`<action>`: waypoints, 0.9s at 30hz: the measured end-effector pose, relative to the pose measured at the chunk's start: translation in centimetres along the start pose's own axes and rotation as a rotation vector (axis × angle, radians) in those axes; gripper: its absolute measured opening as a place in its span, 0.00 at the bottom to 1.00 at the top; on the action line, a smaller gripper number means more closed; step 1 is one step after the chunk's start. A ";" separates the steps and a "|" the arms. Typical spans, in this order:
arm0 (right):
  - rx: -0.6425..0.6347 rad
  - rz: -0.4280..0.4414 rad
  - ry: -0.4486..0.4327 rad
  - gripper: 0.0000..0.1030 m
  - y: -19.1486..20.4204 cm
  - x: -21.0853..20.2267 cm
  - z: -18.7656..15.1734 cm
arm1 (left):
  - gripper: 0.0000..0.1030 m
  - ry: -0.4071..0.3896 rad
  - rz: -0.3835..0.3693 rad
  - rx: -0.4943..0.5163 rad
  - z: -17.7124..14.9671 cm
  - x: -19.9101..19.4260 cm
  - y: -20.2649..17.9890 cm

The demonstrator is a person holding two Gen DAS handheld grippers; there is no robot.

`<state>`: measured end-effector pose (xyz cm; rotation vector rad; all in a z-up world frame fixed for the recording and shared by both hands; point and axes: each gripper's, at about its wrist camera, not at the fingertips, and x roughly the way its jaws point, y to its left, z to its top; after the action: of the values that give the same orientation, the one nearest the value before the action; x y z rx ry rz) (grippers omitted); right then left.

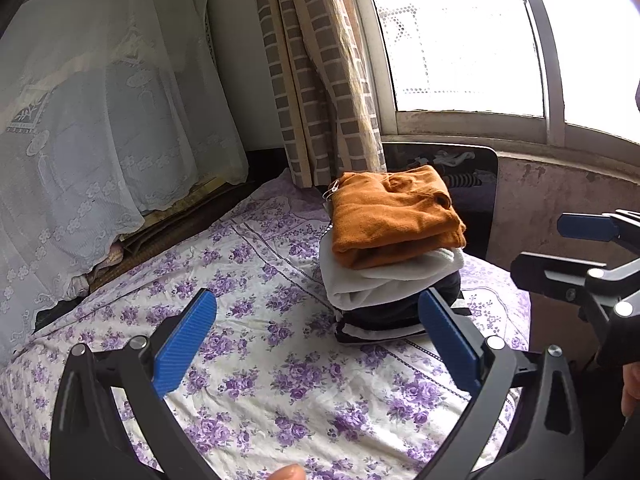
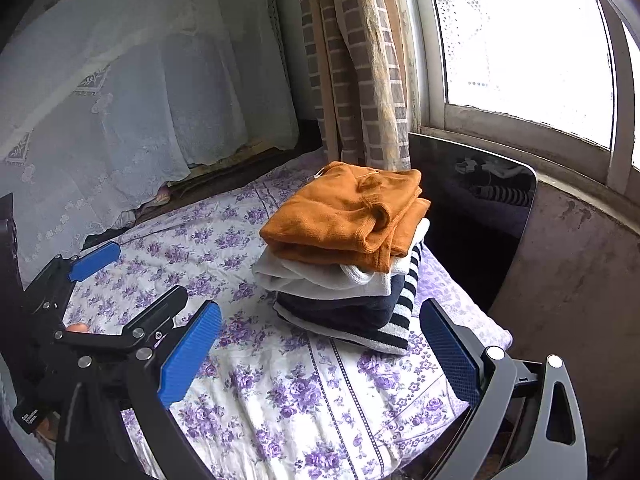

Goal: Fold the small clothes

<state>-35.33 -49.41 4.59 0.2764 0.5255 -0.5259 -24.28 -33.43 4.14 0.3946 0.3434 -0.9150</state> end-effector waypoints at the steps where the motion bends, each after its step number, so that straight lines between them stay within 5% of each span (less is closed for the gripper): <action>1: -0.002 -0.001 -0.001 0.97 0.2 -0.1 -0.1 | 0.95 -0.001 -0.001 -0.001 0.0 -0.1 0.0; 27: -0.009 0.018 -0.017 0.97 0.9 -0.8 -0.3 | 0.95 0.011 -0.039 -0.017 0.6 -0.3 -0.4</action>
<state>-35.55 -48.24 4.84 0.2672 0.5086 -0.5083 -24.73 -33.70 4.75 0.3790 0.3697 -0.9481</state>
